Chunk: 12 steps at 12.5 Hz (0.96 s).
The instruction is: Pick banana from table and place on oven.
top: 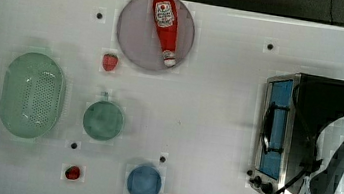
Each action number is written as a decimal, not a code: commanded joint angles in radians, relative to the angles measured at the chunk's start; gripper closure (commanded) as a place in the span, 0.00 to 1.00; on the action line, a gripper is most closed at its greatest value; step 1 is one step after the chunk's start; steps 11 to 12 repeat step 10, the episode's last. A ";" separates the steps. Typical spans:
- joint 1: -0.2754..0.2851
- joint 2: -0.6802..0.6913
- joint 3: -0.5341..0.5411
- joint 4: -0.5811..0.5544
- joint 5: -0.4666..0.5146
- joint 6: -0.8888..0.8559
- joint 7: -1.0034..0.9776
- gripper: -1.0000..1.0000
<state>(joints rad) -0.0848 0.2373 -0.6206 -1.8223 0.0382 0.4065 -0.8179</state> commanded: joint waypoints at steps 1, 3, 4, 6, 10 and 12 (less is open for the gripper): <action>0.084 -0.130 0.037 0.062 -0.012 -0.079 0.070 0.00; 0.127 -0.204 0.113 0.074 -0.015 -0.164 0.157 0.00; 0.143 -0.239 0.158 0.073 -0.016 -0.195 0.245 0.00; 0.163 -0.303 0.260 0.073 -0.036 -0.266 0.450 0.00; 0.165 -0.404 0.443 0.072 -0.069 -0.458 0.773 0.00; 0.165 -0.404 0.443 0.072 -0.069 -0.458 0.773 0.00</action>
